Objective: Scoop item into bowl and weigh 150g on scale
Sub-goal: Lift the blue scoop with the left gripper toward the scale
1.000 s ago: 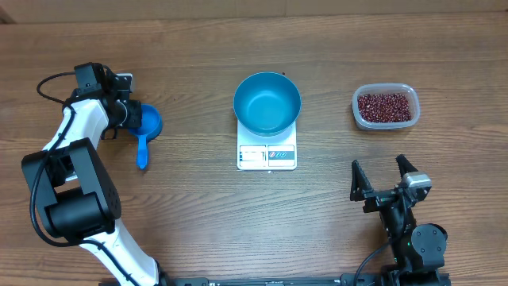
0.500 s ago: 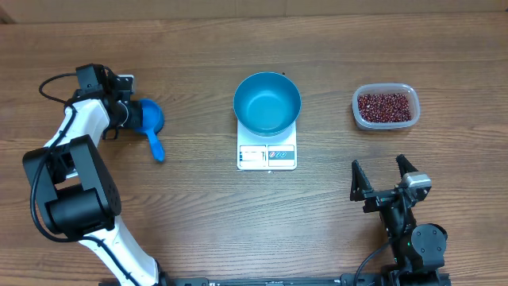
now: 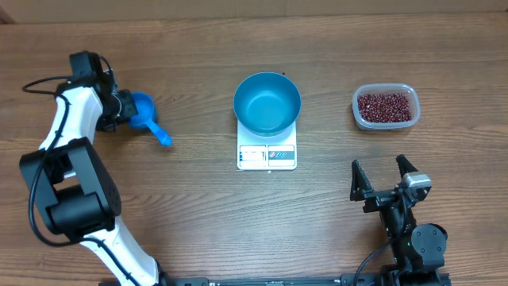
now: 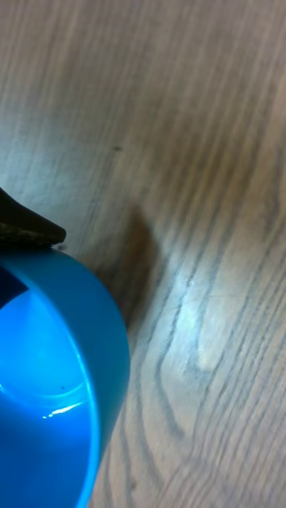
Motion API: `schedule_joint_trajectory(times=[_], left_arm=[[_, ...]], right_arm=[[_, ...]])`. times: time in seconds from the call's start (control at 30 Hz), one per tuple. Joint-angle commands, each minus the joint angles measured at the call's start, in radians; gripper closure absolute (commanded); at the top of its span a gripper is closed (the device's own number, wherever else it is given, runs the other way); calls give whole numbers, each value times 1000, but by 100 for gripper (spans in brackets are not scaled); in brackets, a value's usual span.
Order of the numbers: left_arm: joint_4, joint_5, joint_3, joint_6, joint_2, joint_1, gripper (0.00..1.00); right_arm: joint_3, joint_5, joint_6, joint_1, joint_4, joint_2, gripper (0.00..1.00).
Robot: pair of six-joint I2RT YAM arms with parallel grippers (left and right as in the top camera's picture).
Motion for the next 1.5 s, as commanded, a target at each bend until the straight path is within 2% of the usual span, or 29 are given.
schedule_joint_trajectory(times=[0.0,0.03,0.17,0.33,0.53,0.8,1.0,1.17,1.37,1.47], left_arm=[[-68,188,78,-186,-134,-8,96],[-94,269,83,-209,-183,-8,96],[-186,355,82,-395,-350,-8,96],[-293,358,82,-404,-480,-18,96],[-366,354,82,-497,-532,-27,96],[-394,354,80,-503,-531,-27,96],[-406,354,80,-503,-531,-28,96],[-403,354,80,-503,-531,-28,96],[-394,353,80,-503,-531,-28,96],[-388,353,80,-503,-531,-28,96]], right_arm=[[-11,6,4,5,3,-8,0],[-11,6,4,5,3,-8,0],[-11,6,4,5,3,-8,0],[-11,6,4,5,3,-8,0],[-11,5,5,5,4,-8,0],[-11,-1,5,5,4,-8,0],[-10,-81,5,5,11,-8,0],[5,-149,83,5,10,-8,0],[134,-206,139,5,-105,31,0],[280,-265,139,5,-208,134,0]])
